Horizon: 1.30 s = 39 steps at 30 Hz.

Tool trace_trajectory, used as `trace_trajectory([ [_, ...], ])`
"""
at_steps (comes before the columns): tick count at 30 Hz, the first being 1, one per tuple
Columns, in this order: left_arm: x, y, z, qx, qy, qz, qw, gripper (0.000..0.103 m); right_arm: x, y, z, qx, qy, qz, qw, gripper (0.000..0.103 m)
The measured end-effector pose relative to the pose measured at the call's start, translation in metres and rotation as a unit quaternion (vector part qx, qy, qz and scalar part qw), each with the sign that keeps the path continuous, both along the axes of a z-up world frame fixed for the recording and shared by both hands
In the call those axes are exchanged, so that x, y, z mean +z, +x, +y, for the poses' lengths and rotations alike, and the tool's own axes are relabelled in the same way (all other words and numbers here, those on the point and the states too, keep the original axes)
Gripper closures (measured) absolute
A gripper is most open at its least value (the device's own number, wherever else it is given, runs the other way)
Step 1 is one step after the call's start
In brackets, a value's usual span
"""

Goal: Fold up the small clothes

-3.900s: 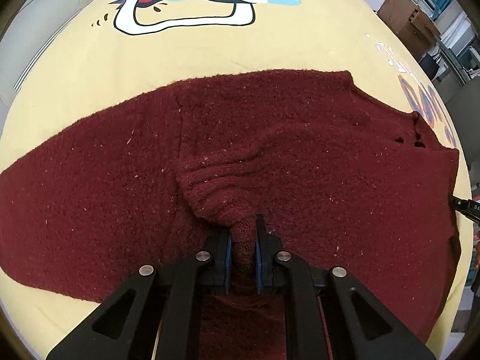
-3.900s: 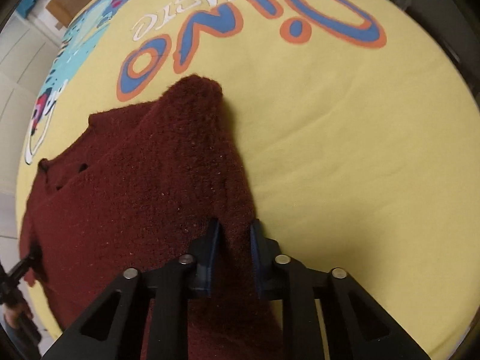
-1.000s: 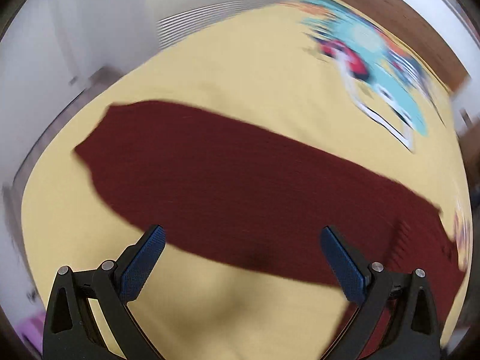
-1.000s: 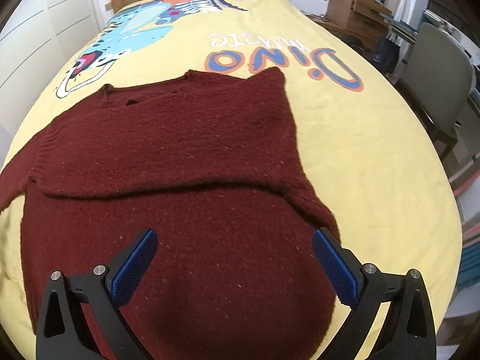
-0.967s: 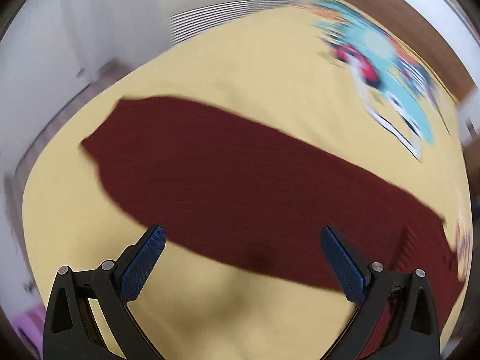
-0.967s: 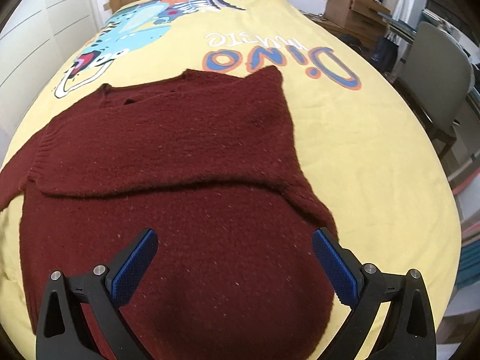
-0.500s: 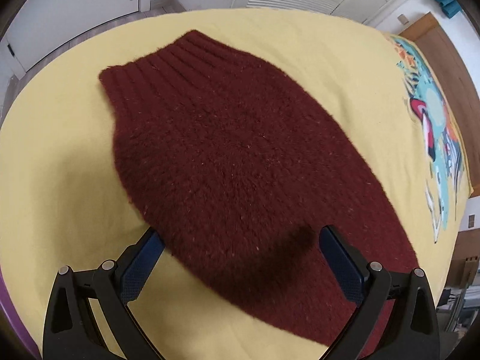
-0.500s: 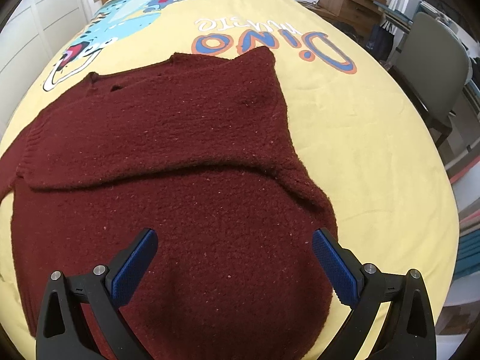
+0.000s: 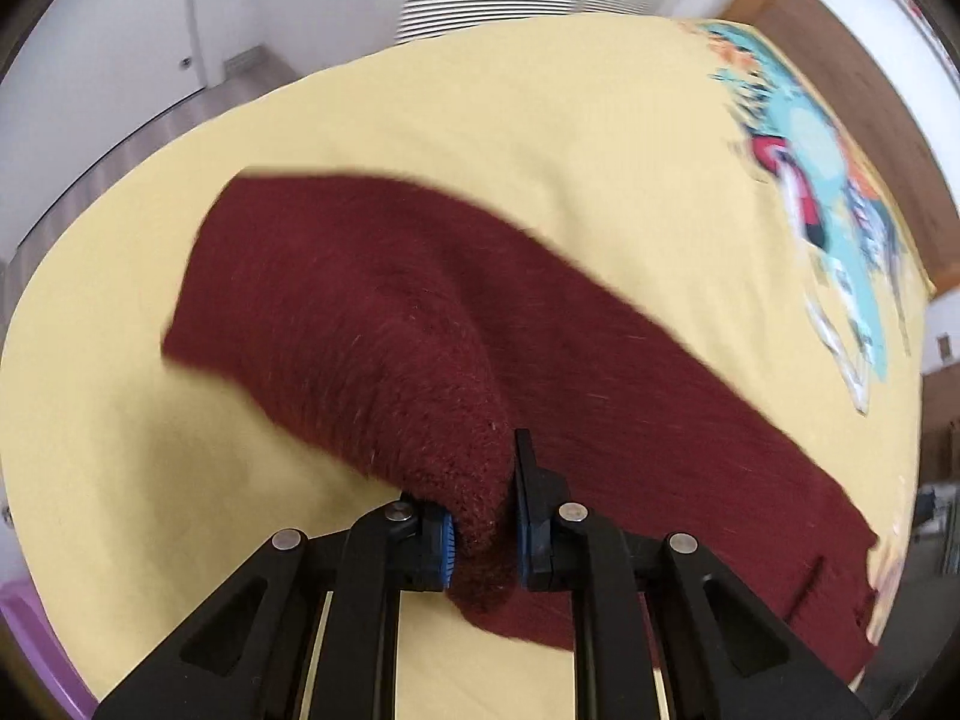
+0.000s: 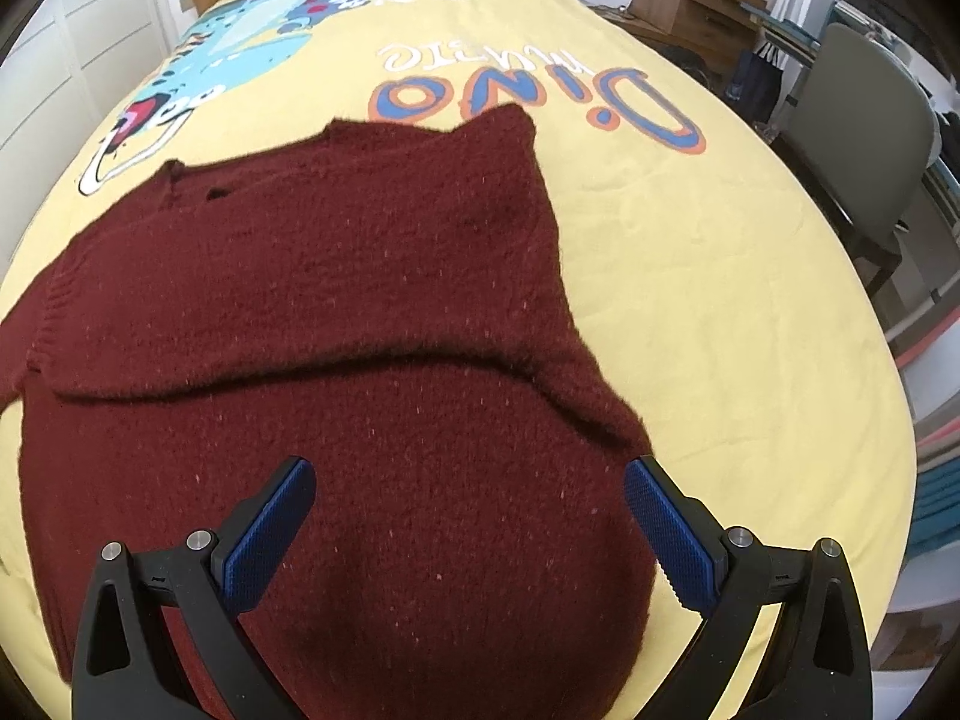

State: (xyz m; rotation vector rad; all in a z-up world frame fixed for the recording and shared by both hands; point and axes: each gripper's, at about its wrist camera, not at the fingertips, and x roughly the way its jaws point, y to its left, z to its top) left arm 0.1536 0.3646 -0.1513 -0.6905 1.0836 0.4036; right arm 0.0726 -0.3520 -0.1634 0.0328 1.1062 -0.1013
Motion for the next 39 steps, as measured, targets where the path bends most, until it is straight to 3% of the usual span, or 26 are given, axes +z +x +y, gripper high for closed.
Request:
trace_trajectory([
  [5,0.028,0.015,-0.062,-0.085,0.033,-0.013,0.9957,0.091,0.009,0.011,-0.001,0.008,-0.005,-0.017,1.0,0.001],
  [10,0.056,0.017,-0.135,-0.158,0.025,-0.044,0.9862,0.091,0.019,0.021,0.0,0.017,-0.003,-0.03,0.999,0.001],
  [14,0.08,0.021,-0.202,-0.226,0.025,-0.058,0.9722,0.091,0.028,0.033,-0.002,0.026,-0.001,-0.04,0.999,0.001],
  [20,0.11,0.037,-0.308,-0.317,0.026,-0.085,0.9441,0.091,0.04,0.048,-0.012,0.024,0.016,-0.042,0.999,0.001],
  [21,0.108,0.053,-0.328,-0.329,0.022,-0.087,0.94,0.091,0.042,0.05,-0.014,0.025,0.019,-0.042,0.999,0.001],
  [25,0.098,0.059,-0.393,-0.376,0.013,-0.085,0.9228,0.091,0.045,0.052,-0.02,0.029,0.013,-0.036,0.999,0.001],
  [30,0.053,0.055,-0.458,-0.408,0.045,-0.05,0.9104,0.091,0.032,0.05,-0.029,0.02,0.011,-0.014,1.0,0.001],
  [35,-0.001,0.051,-0.483,-0.421,0.08,0.005,0.9037,0.091,0.015,0.044,-0.032,0.017,0.021,0.006,1.0,0.001],
  [39,-0.025,0.045,-0.483,-0.427,0.105,0.023,0.898,0.091,0.006,0.041,-0.031,0.018,0.02,0.013,1.0,0.001],
])
